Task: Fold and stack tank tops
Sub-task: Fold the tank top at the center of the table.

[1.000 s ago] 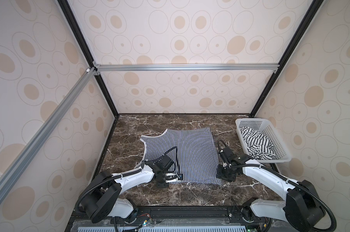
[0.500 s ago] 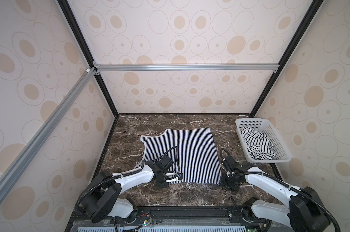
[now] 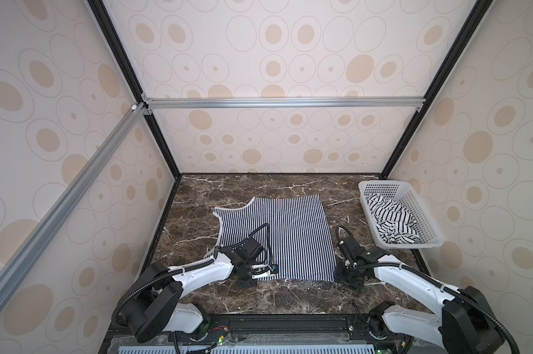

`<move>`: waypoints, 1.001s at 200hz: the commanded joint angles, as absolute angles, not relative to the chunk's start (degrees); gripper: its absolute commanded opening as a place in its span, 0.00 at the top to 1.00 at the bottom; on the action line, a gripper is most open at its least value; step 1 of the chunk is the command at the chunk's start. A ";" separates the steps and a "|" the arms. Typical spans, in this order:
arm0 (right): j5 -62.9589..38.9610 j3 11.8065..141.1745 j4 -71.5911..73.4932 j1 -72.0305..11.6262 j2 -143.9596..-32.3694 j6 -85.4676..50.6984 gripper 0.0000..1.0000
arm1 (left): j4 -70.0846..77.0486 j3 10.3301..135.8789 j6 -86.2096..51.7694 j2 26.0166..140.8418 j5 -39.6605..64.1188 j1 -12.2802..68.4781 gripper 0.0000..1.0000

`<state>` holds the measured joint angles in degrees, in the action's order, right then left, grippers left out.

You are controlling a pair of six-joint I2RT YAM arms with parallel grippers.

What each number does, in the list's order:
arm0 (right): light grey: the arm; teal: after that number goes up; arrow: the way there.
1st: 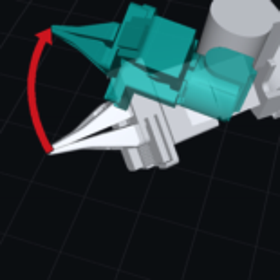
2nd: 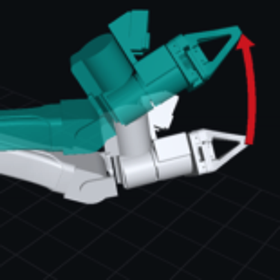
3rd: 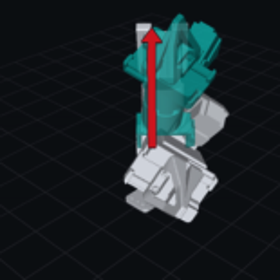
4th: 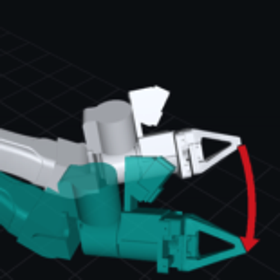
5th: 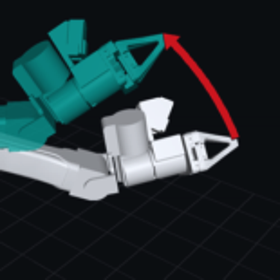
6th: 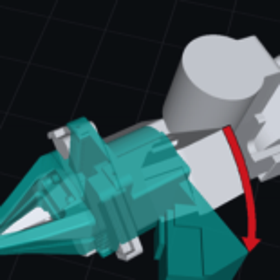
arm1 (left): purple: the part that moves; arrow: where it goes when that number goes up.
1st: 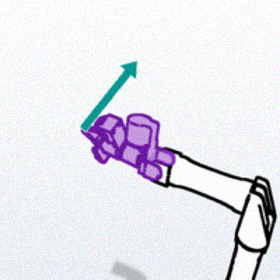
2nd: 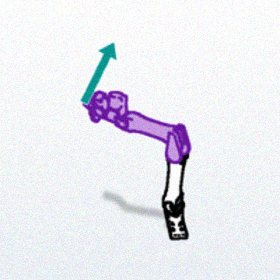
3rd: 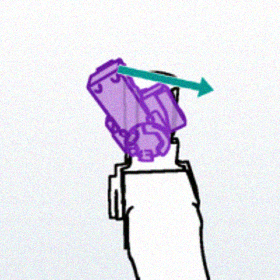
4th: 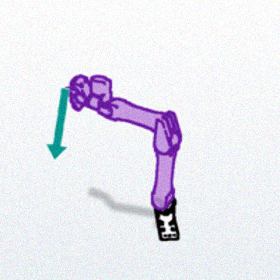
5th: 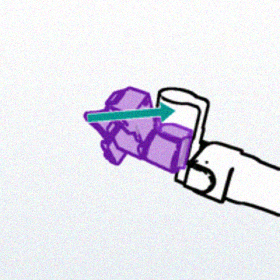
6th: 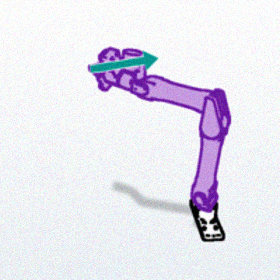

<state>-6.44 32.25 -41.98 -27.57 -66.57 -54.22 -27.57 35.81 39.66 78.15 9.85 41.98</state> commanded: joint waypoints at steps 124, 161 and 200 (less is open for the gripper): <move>-8.61 32.61 -41.33 -27.34 -72.48 -52.84 0.66 | -28.21 35.24 38.94 77.70 11.06 41.66 0.91; -7.48 33.45 -41.22 -27.42 -73.43 -52.56 0.67 | -28.19 34.96 38.65 77.52 11.24 41.66 0.91; -7.98 34.61 -40.52 -27.67 -74.96 -52.38 0.69 | -28.04 34.58 38.29 77.48 11.60 41.66 0.91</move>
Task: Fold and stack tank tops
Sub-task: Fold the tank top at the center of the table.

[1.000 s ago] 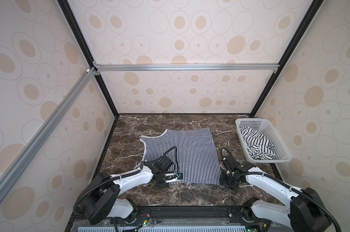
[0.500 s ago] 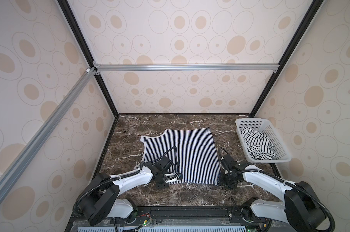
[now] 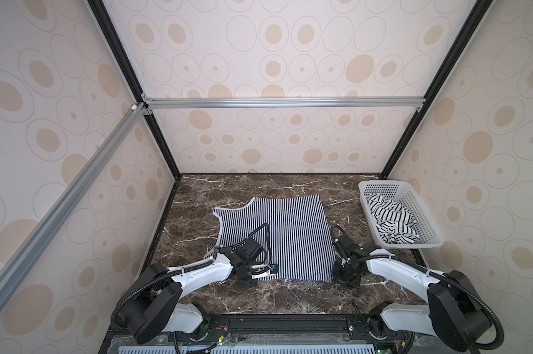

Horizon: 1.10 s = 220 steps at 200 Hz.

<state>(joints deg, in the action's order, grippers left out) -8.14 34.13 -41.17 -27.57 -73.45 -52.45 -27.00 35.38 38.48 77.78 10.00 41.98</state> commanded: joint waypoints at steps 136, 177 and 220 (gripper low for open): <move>-6.60 35.54 -40.25 -29.00 -78.47 -51.68 0.74 | -27.30 33.68 37.72 76.80 11.58 41.66 0.91; -6.68 35.84 -39.13 -29.00 -80.02 -51.68 0.79 | -27.48 33.40 37.47 76.51 12.03 41.66 0.91; -5.63 37.15 -40.11 -29.00 -80.12 -50.92 0.92 | -28.67 33.34 37.88 75.70 12.03 41.66 0.91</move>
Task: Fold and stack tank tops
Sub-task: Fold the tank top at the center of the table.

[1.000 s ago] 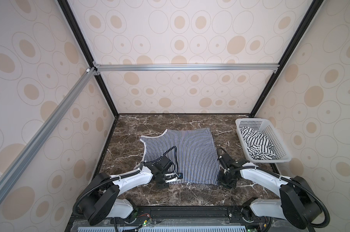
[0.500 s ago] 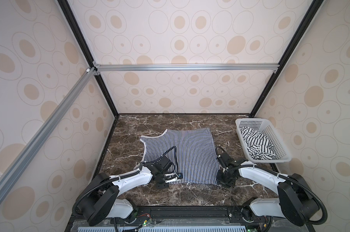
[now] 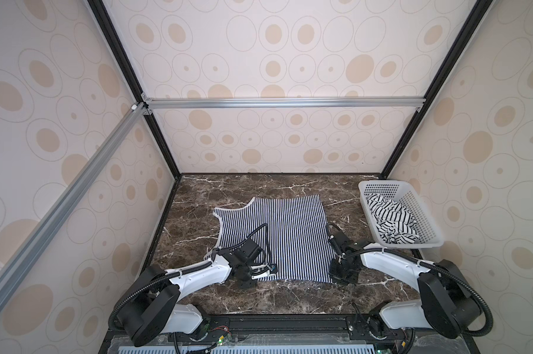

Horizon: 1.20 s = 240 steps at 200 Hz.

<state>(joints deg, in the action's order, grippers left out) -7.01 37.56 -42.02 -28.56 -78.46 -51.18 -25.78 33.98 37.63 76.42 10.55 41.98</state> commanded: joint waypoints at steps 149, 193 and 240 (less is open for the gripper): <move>-4.82 52.51 -46.24 -26.27 -82.27 -44.33 1.00 | -28.29 40.46 40.14 75.59 5.42 39.36 0.92; -5.89 55.08 -44.85 -24.07 -85.85 -41.96 1.00 | -26.82 44.82 40.66 78.24 4.33 37.45 0.92; -7.29 56.76 -43.25 -20.98 -88.28 -39.87 1.00 | -25.72 48.91 41.16 82.36 3.82 36.41 0.90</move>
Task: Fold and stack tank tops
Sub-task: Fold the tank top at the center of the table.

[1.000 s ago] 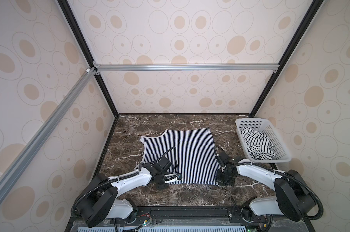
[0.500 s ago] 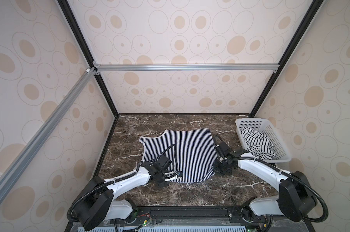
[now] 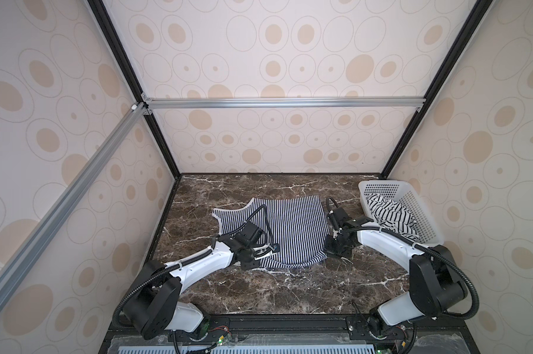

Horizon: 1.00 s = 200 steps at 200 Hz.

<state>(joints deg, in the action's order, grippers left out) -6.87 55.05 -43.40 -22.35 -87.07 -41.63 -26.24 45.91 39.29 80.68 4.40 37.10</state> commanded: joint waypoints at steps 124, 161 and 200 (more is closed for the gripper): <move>-7.78 63.89 -44.79 -16.28 -93.98 -36.04 1.00 | -22.75 53.33 42.03 90.03 0.81 33.05 0.89; -6.44 64.13 -46.05 -16.29 -92.69 -35.40 0.99 | -22.32 53.86 42.57 91.03 0.26 32.30 0.88; -6.15 64.76 -46.76 -16.28 -93.81 -34.80 0.99 | -21.89 54.90 42.95 92.55 0.20 32.00 0.86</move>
